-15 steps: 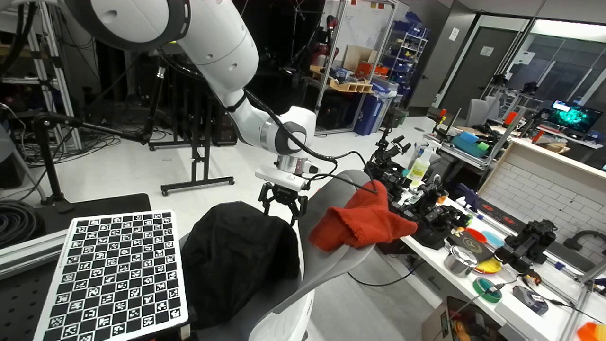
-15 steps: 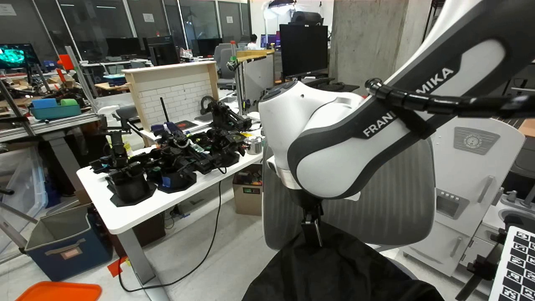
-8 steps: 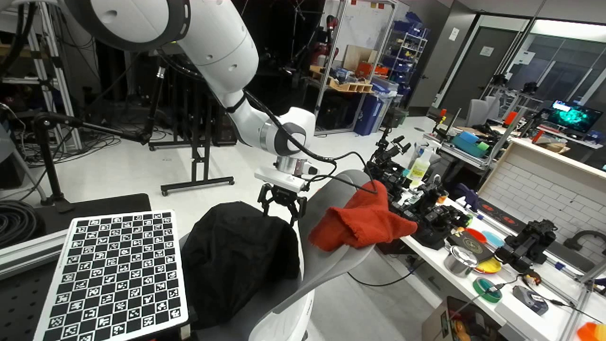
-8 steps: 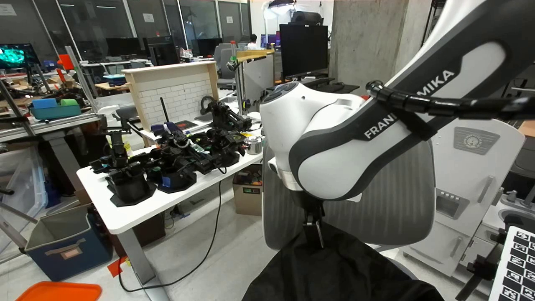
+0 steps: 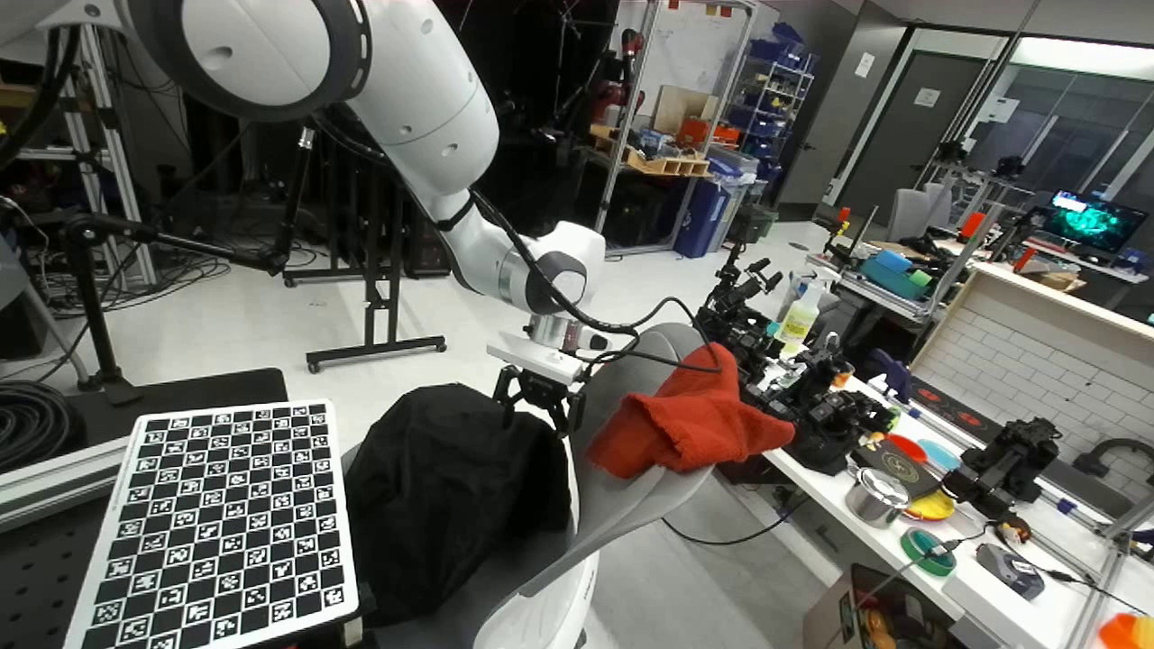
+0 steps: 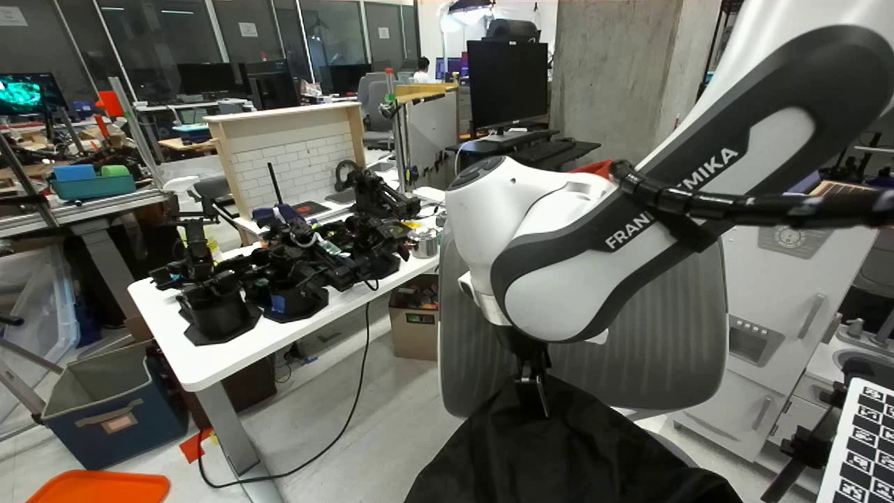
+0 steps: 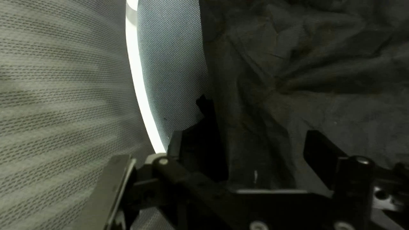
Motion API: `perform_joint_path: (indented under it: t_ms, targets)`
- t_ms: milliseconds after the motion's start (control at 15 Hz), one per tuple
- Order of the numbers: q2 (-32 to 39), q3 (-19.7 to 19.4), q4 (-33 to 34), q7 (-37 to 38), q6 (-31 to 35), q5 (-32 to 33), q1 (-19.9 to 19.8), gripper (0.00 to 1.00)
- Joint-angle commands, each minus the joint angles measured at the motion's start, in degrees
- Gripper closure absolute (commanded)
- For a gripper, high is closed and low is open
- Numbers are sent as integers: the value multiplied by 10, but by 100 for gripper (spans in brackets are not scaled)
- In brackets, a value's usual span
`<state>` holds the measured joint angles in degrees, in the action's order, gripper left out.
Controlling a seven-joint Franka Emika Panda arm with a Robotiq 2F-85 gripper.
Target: Lift the towel and bag from the seat and put them on the head seat
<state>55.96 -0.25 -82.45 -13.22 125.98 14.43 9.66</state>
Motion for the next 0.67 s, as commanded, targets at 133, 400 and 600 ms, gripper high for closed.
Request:
perform_joint_path:
  t_ms: [133,400,600]
  targets:
    - [15,4,23,-1,0,10,-8,52]
    - [15,4,27,0,1,11,-8,81]
    - [14,3,27,1,2,12,-7,99]
